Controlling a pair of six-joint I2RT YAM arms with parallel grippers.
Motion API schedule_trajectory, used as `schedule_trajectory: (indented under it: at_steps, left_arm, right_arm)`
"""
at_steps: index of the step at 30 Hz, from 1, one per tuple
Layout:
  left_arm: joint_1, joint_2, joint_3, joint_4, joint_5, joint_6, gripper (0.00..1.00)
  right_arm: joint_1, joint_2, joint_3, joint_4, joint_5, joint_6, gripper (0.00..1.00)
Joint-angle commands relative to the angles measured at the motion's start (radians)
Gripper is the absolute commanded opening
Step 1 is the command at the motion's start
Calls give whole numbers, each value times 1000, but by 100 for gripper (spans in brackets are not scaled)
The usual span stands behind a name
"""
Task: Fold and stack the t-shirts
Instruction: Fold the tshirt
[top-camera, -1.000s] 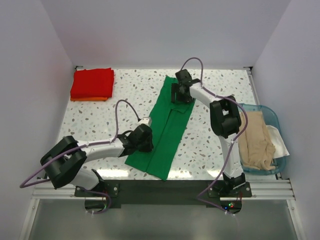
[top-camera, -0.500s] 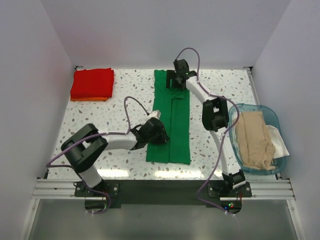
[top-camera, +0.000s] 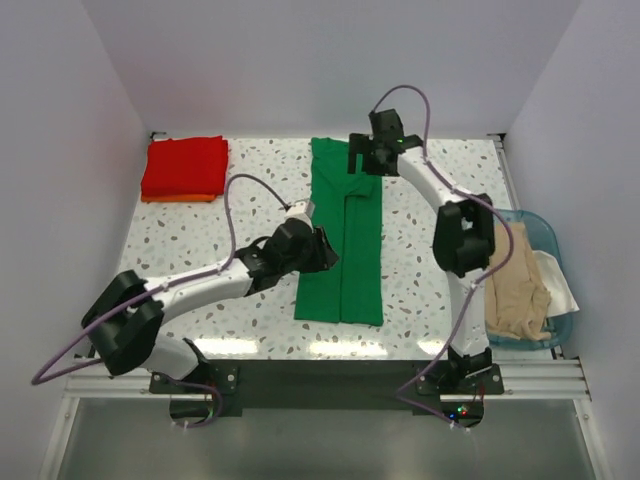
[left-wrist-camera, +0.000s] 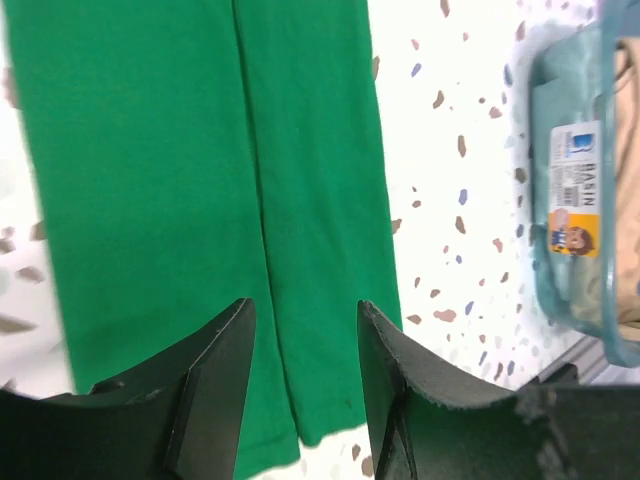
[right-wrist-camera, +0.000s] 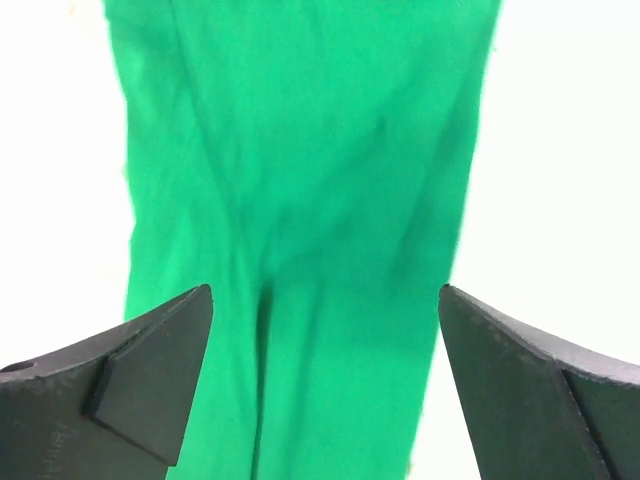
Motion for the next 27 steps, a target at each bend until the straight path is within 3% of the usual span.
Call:
schedule_trajectory:
  at_steps: [1,3,5,7,8,11,16,24,27]
  left_arm:
    - [27,-138,-74,-104,-48,17,50]
    - [42,-213,-146,-124,-25,20,50]
    - [67,-282,-230,-111,33,22,50]
    - [85,-319,-273,-102,95,27,49]
    - [88,-346,-304,-100,103,31,49]
    - [90,-380,-338,-98,157,57,49]
    - [91,-384,-376,-54,235,39,49]
    - [90,-299,-388,-57,232,27,44]
    - [91,-270,-391,-60,234,28,43]
  right_arm:
    - [-5,-328,-262,42,-42,109,97]
    - [-3,-507,-543,119,-84,164,93]
    - [-2,-618,-832,213,-148,227,83]
    - [-2,-779,-1005,258,-176,259,72]
    - [1,-830,-1156,295,-190,290,70]
    - [10,-979,-1382,315,-260,340,67]
    - [20,-1195,-1579,294,-328,402,65]
    - [24,-1263,-1722,277,-429,471,54]
    - [24,-1287,-1739,245,-452,474,54]
